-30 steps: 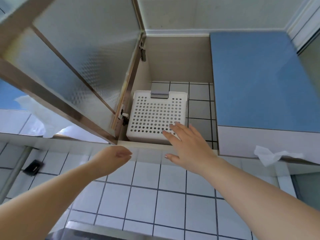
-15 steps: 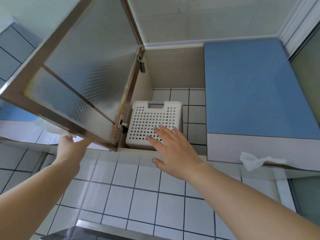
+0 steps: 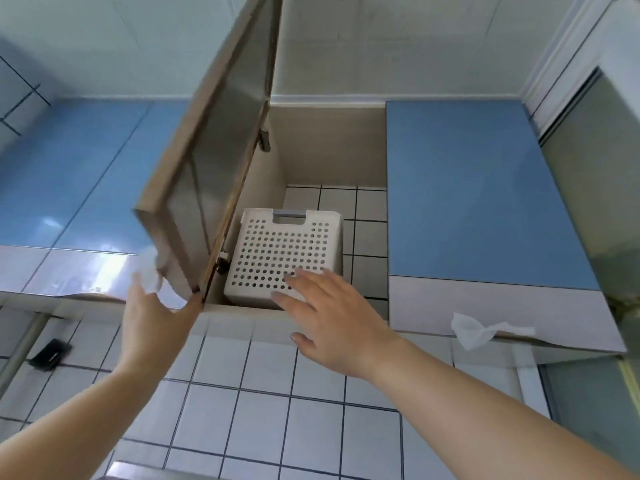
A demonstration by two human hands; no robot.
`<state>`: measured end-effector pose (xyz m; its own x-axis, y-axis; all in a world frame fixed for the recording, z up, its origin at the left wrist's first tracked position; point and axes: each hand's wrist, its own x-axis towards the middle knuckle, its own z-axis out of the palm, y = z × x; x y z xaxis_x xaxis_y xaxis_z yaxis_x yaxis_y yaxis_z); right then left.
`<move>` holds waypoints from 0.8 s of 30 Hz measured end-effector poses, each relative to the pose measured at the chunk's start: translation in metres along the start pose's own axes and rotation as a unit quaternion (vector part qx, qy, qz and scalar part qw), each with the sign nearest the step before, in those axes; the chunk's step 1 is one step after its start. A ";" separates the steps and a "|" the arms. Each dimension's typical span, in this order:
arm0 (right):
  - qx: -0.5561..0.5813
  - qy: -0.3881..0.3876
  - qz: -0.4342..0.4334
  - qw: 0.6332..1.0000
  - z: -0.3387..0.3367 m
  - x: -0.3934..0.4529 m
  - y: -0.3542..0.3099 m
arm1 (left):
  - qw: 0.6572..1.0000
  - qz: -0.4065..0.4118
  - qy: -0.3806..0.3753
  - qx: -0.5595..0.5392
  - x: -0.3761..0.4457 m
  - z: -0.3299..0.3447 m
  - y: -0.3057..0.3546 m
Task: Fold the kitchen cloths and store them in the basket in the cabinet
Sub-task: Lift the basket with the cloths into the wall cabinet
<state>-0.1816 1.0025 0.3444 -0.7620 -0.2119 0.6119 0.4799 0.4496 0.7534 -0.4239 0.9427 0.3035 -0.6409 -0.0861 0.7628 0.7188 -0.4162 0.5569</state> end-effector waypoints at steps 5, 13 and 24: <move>0.042 0.053 -0.130 0.989 -0.002 -0.022 -0.014 | 0.981 0.188 -0.031 0.037 -0.033 0.035 0.014; -0.129 0.038 0.010 0.991 0.011 -0.041 -0.001 | 0.903 0.316 -0.126 0.262 -0.058 0.091 0.013; -0.108 -0.188 0.271 0.938 0.055 -0.059 0.034 | 0.824 0.341 -0.170 0.420 -0.059 0.113 -0.008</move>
<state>-0.1447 1.0783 0.3211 -0.4606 0.3363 0.8214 0.8870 0.2072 0.4126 -0.3613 1.0538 0.2907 -0.0006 0.2773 0.9608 0.9052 0.4085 -0.1173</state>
